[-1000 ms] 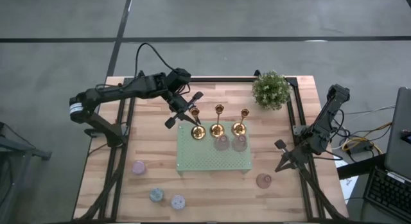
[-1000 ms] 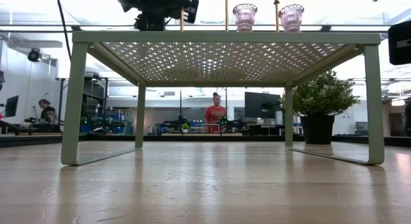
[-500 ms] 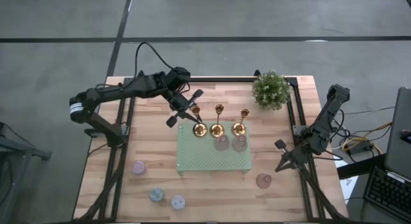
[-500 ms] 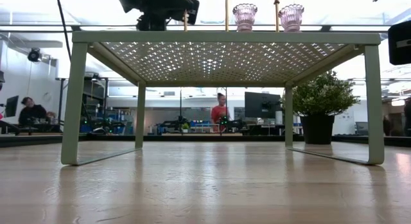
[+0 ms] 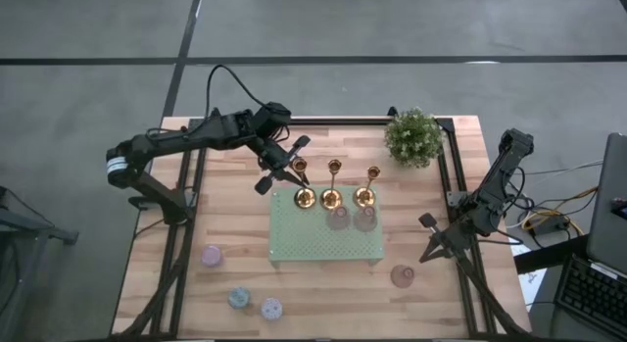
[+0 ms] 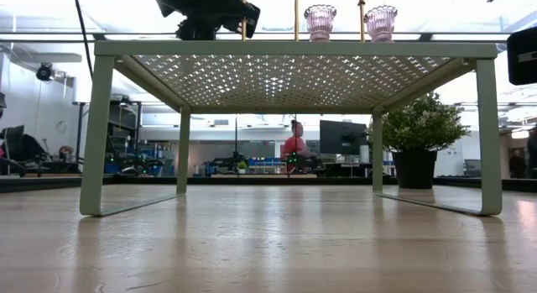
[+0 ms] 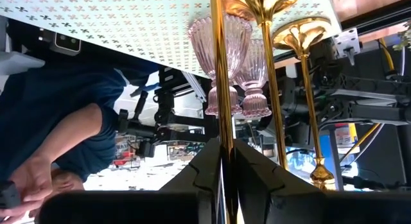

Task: Pick & Place candle stick holders
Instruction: Put the gold candle holder on the shelf, then put the pink glass candle holder on the shelf

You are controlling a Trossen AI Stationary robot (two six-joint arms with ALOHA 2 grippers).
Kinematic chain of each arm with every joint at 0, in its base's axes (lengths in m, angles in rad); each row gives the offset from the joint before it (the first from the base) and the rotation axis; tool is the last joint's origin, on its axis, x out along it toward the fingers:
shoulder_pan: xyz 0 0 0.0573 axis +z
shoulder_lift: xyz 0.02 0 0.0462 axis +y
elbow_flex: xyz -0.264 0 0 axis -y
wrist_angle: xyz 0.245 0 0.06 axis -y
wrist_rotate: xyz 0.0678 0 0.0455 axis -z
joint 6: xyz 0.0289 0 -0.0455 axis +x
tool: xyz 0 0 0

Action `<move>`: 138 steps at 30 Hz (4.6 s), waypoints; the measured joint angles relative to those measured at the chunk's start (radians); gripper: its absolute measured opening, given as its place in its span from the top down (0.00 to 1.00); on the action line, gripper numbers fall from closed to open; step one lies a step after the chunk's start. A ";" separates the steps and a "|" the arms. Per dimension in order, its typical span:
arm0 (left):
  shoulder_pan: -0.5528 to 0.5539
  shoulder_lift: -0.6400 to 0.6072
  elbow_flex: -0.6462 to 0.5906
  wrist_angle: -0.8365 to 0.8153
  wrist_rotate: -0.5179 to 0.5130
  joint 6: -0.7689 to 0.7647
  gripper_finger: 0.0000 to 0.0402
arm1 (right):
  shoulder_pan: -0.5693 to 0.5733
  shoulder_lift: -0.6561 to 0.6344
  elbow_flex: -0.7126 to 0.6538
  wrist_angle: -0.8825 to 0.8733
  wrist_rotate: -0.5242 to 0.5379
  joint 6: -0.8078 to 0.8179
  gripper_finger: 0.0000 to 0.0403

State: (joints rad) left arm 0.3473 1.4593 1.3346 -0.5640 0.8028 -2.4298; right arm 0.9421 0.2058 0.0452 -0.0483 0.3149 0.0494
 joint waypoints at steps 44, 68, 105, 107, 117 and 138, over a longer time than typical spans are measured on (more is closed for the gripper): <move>0.105 -0.005 0.000 -0.715 -0.255 0.496 0.62 | 0.000 0.000 0.000 0.000 0.000 0.002 0.98; -0.103 -0.153 -0.114 -0.777 -0.501 1.074 0.62 | 0.000 0.000 0.000 0.000 0.000 0.000 0.98; -0.775 -0.198 -0.114 -0.524 -1.428 1.352 0.61 | 0.000 0.000 0.000 0.000 0.000 0.000 0.98; -0.775 -0.198 -0.114 -0.525 -1.433 1.363 0.61 | 0.000 0.000 0.000 0.000 0.000 0.001 0.98; -0.779 -0.193 -0.114 -0.479 -1.497 1.565 0.61 | 0.000 0.000 0.000 0.000 0.000 0.000 0.98; -0.841 -0.188 -0.212 -0.035 -1.487 1.963 0.62 | 0.000 0.000 0.000 0.000 0.000 0.002 0.98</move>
State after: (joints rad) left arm -0.4932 1.2709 1.1231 -0.5987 -0.6838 -0.4665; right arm 0.9421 0.2058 0.0448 -0.0483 0.3146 0.0509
